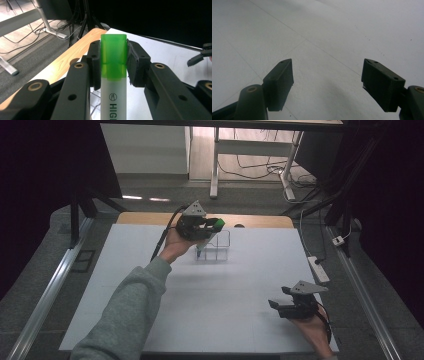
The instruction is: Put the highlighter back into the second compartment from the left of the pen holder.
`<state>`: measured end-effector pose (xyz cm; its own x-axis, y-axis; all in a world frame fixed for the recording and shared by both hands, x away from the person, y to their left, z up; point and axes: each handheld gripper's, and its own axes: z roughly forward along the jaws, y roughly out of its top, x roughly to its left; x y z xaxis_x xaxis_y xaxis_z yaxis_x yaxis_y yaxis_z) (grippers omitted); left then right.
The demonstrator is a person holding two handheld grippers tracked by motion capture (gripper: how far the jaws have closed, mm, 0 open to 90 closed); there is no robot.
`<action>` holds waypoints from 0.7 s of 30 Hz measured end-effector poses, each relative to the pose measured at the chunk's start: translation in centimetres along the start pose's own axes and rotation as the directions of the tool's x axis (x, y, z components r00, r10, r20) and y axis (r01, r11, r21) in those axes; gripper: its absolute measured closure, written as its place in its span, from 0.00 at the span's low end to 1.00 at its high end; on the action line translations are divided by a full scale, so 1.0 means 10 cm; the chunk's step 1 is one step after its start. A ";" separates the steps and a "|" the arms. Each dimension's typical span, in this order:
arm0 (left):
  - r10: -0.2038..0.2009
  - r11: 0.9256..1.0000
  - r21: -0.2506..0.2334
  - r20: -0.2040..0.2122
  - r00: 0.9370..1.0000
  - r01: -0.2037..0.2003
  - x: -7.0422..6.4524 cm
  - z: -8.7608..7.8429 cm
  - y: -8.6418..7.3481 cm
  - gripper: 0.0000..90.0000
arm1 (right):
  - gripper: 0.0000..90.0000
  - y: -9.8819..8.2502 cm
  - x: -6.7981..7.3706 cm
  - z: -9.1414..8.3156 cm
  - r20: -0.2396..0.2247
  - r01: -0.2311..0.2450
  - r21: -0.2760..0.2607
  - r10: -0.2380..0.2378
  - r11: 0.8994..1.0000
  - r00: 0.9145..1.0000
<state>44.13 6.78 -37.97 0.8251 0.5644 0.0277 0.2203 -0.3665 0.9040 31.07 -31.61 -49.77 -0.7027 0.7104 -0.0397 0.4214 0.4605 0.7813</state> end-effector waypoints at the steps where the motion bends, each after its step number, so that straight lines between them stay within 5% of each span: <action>1: 0.001 1.000 0.004 -0.003 1.000 -0.001 0.01 0.01 0.00 0.73 | 0.28 0.00 0.00 0.00 0.001 0.000 0.001 0.000 1.000 1.000; 21: 0.012 1.000 0.008 -0.041 0.999 -0.012 0.07 0.21 0.07 0.73 | 0.28 -0.01 -0.02 -0.01 0.004 -0.003 -0.003 0.003 1.000 1.000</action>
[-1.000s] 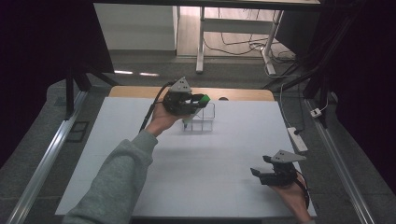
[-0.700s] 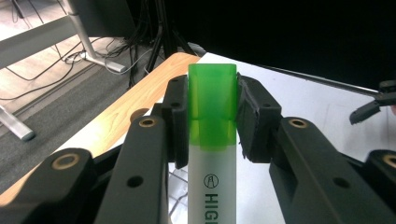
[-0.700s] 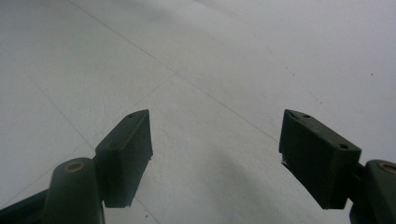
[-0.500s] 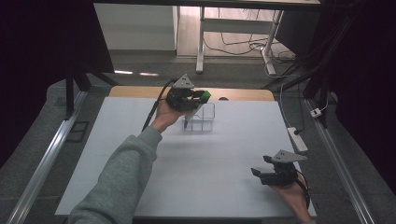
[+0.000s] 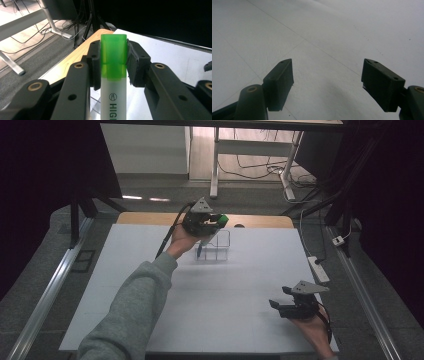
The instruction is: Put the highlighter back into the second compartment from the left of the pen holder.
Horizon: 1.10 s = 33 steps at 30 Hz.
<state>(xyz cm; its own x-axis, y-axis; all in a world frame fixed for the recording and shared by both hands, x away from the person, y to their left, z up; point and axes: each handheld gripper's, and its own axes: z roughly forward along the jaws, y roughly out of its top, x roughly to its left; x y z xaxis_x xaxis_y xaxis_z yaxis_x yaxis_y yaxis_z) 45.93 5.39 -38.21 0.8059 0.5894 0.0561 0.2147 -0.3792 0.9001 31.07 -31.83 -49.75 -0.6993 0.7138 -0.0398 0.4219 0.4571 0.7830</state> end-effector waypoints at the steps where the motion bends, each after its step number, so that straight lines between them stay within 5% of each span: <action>1: -0.004 1.000 0.001 -0.002 1.000 0.004 0.01 0.01 0.00 0.73 | 0.28 0.00 0.00 0.00 -0.003 -0.001 -0.002 0.001 1.000 1.000; 33: -0.025 0.999 -0.034 -0.072 0.997 0.023 0.21 0.46 -0.11 0.73 | 0.28 -0.02 -0.01 0.00 0.007 -0.008 0.014 0.008 1.000 1.000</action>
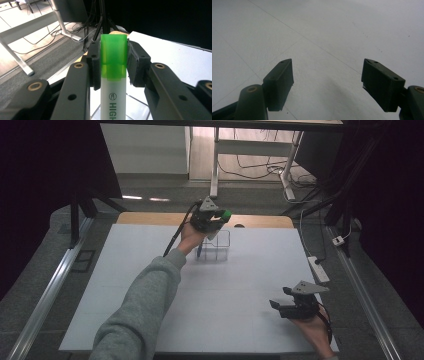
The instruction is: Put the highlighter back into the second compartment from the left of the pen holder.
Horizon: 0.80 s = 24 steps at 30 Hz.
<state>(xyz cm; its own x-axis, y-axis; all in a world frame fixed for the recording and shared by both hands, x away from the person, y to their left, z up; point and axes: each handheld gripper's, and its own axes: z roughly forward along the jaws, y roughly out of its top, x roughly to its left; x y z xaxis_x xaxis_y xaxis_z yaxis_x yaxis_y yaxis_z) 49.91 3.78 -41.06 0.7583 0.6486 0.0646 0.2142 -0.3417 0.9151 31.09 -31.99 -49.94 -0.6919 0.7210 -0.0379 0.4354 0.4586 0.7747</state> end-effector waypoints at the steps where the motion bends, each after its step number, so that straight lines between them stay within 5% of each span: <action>1: 0.000 1.000 0.004 -0.003 1.000 0.000 0.01 0.00 -0.01 0.73 | 0.28 0.00 0.00 0.00 -0.003 0.001 -0.001 -0.001 1.000 1.000; 6: -0.028 0.999 0.025 -0.015 0.999 0.029 0.04 0.01 -0.04 0.71 | 0.28 0.00 0.00 0.01 -0.008 0.000 -0.004 0.000 1.000 1.000; 10: -0.044 0.999 0.032 0.003 0.999 0.044 0.05 -0.03 -0.04 0.60 | 0.28 0.01 0.03 0.01 -0.004 0.014 0.003 -0.014 1.000 1.000; 24: -0.072 0.996 0.058 0.042 0.997 0.069 0.06 -0.22 -0.09 0.57 | 0.28 0.01 0.03 0.02 -0.003 0.013 0.000 -0.013 1.000 1.000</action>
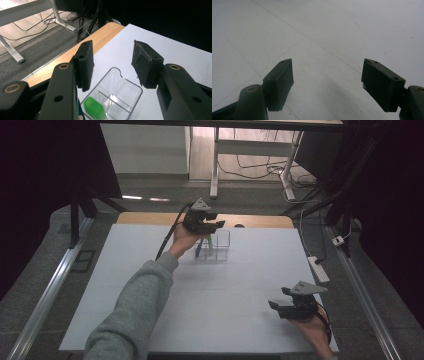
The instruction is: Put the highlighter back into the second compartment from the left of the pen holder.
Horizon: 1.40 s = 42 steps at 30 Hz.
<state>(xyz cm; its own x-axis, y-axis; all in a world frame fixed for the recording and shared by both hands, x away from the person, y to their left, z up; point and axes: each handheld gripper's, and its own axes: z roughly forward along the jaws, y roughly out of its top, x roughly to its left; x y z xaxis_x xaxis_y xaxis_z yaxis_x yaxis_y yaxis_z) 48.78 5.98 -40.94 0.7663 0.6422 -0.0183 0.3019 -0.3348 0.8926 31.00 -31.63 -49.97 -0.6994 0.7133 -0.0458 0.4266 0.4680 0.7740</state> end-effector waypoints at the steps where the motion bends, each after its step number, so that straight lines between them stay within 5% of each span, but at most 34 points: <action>1: -0.003 1.000 -0.002 0.001 1.000 0.003 0.00 -0.02 0.00 0.57 | 0.28 0.00 0.00 0.00 0.000 0.000 0.000 0.000 1.000 1.000; 16: 0.013 1.000 -0.010 0.028 1.000 -0.013 -0.09 -0.30 -0.15 0.56 | 0.28 0.00 -0.01 -0.02 0.000 0.000 -0.006 0.000 1.000 1.000; 42: 0.030 0.997 0.071 0.034 0.999 -0.033 -0.27 -1.09 -0.58 0.52 | 0.28 0.01 -0.02 -0.06 0.007 -0.002 -0.016 0.002 1.000 1.000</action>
<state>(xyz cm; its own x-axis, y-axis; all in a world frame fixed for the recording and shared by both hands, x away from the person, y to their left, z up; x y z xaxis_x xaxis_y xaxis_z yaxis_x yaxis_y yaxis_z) 38.82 13.71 -41.16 0.7941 0.6078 -0.0068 0.3165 -0.4040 0.8583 30.87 -32.04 -49.53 -0.6944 0.7179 -0.0489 0.4186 0.4582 0.7841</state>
